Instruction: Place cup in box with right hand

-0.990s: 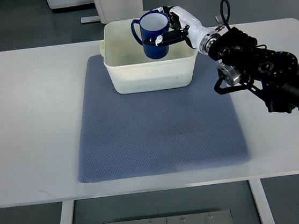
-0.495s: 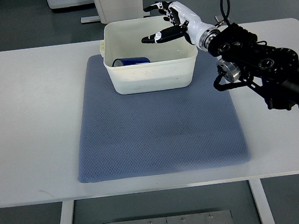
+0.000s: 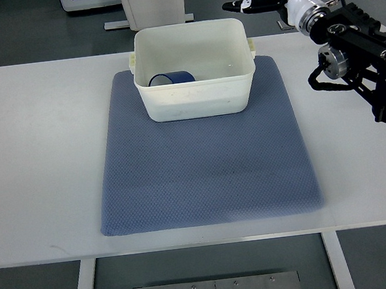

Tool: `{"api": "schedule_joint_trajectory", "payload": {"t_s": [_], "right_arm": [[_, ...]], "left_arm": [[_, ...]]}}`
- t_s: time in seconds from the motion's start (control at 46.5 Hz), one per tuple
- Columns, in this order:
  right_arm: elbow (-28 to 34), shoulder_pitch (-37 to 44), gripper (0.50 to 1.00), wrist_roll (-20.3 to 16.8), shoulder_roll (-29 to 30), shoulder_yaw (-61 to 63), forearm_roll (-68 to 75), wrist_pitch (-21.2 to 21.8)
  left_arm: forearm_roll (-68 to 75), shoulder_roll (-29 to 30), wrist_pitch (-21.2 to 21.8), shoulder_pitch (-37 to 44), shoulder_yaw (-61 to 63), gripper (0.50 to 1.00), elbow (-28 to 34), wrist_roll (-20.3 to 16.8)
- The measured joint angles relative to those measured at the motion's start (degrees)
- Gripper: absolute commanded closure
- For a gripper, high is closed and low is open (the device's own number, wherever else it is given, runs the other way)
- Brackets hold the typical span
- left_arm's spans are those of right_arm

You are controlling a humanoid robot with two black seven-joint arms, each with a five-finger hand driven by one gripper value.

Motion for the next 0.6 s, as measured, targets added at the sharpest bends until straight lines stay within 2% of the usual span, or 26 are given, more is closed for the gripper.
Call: {"api": "schedule_joint_trajectory", "payload": {"t_s": [0.28,0.603], "right_arm": [[-0.01,-5.74,0.5,-0.35,-3.7,6.45,11.55,0.44],[-0.11,-11.97,0.5,0.0,-3.43,11.53,11.96,0.31]], "left_arm": [[0.01,0.0,0.0,0.0,0.02,0.5,0.0,0.01],[0.01,0.0,0.0,0.01,0.01,0.5,0.0,0.01]]}}
